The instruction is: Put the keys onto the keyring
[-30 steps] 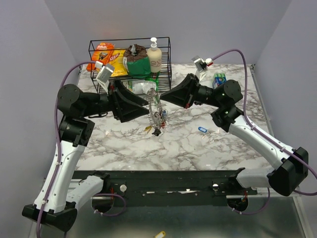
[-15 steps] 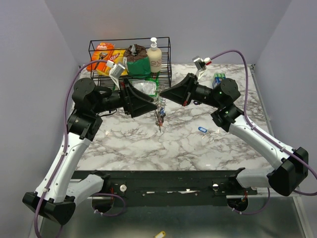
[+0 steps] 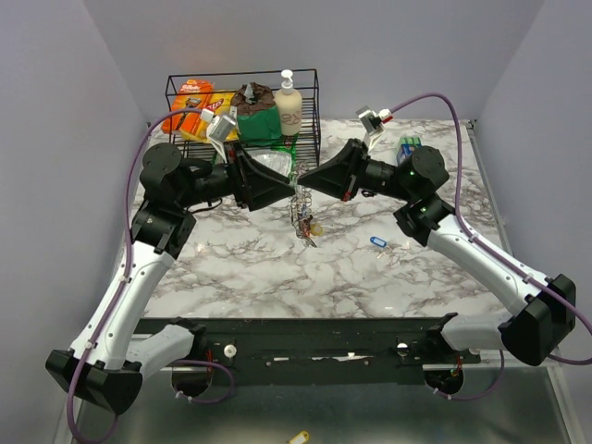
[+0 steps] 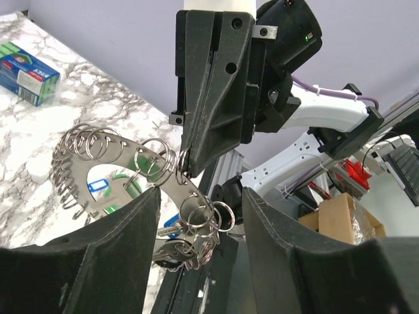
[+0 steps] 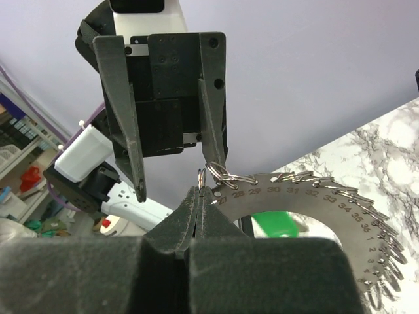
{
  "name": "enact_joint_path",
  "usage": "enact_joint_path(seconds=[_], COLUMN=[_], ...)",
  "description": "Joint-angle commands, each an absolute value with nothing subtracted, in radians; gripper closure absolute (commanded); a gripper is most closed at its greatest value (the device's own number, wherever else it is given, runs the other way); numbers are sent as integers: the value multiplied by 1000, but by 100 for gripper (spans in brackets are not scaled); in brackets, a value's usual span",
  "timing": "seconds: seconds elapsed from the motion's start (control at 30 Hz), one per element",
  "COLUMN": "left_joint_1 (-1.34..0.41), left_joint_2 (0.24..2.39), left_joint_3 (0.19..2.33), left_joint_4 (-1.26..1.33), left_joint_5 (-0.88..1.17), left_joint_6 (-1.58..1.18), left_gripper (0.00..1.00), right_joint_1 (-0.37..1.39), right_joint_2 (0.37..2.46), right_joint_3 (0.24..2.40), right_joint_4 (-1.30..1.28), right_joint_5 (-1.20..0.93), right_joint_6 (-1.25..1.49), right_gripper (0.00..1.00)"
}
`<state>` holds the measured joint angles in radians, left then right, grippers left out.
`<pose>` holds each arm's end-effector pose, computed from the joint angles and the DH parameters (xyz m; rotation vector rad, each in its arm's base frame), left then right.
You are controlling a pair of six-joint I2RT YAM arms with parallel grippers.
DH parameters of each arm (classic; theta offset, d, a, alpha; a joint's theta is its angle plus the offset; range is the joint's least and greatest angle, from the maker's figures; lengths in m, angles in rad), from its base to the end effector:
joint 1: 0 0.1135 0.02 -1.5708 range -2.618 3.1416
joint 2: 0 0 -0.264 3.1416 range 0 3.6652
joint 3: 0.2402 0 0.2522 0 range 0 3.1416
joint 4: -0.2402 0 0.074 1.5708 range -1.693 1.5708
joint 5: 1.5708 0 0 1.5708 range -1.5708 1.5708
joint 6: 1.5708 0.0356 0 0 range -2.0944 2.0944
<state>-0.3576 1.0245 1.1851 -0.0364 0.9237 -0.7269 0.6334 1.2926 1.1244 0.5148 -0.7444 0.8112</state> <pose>0.1866 -0.1000 0.4493 0.5497 1.6117 -1.4995 0.2221 0.1930 0.4195 -0.6200 1.3937 1.6459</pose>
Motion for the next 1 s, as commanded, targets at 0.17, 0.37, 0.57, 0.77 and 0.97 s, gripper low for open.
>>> enact_joint_path(seconds=[0.17, 0.37, 0.57, 0.77, 0.97], left_joint_1=[-362, -362, -367, -379, -383], left_joint_2=[1051, 1055, 1065, 1078, 1071], left_joint_3=[1178, 1173, 1170, 1177, 1187], left_joint_4=[46, 64, 95, 92, 17], left_joint_5=[913, 910, 907, 913, 899], left_joint_6=[-745, -749, -762, -755, -703], left_gripper=[43, 46, 53, 63, 66], right_joint_1=[632, 632, 632, 632, 632], right_joint_2=[1282, 1287, 1287, 1279, 1273], right_joint_3=[1121, 1120, 1114, 1108, 1104], right_joint_4=[586, 594, 598, 601, 614], right_joint_5=[-781, -790, -795, -782, -776], right_joint_6=[818, 822, 825, 821, 821], right_gripper=[100, 100, 100, 100, 100])
